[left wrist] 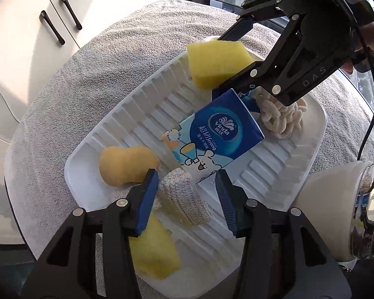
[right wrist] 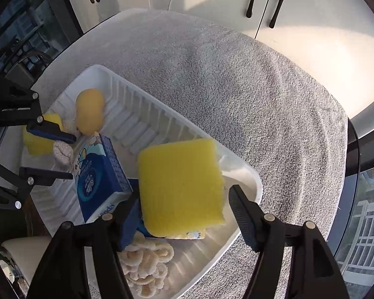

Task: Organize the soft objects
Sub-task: 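Lower and open both tools to release the pouch and sponge into the tray, then move both tools back toward the yellow egg-shaped sponge and green cloth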

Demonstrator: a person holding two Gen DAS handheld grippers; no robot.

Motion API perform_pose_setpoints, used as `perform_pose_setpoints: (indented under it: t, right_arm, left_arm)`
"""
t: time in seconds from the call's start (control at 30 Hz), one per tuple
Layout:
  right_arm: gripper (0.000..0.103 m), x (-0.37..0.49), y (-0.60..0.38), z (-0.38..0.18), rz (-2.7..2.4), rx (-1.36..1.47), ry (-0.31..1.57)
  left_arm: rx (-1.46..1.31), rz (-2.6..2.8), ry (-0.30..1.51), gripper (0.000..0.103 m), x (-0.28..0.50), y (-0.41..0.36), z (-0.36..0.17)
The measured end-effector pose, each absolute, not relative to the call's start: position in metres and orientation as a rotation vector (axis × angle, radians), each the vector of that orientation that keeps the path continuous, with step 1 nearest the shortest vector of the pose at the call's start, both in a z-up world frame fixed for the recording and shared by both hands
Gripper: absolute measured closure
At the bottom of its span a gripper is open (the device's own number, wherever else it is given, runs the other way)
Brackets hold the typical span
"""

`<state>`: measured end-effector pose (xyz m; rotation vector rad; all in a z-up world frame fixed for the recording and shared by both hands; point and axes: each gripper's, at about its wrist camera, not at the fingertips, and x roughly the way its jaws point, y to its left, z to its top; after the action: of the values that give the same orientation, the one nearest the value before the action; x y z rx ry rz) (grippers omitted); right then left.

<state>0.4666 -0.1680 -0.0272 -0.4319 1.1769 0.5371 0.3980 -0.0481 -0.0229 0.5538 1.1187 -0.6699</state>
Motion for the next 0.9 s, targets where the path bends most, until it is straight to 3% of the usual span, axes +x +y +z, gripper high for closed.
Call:
perform_pose_setpoints:
  t: [0.4,0.53,0.63,0.77,0.9]
  right_arm:
    - [0.016,0.456,-0.174,-0.015,0.538,-0.43,1.149]
    - [0.013,0.45,-0.176,0.0,0.542,-0.42,1.123]
    - [0.013,0.445,-0.18,0.012,0.541,-0.411,1.102]
    - [0.012,0.436,-0.189,0.032,0.525,-0.399,1.07]
    - [0.012,0.417,-0.2,0.064,0.515,-0.359,0.999]
  left_arm:
    - [0.513,-0.653,1.102,0.047,0.392,-0.041,-0.012]
    - [0.49,-0.644,1.072,0.031,0.388,-0.037,0.0]
    - [0.455,-0.628,1.054,0.027,0.389,-0.03,0.011]
    - [0.409,-0.604,1.008,0.01,0.384,-0.016,0.032]
    - [0.343,-0.547,0.91,0.004,0.374,0.005,0.067]
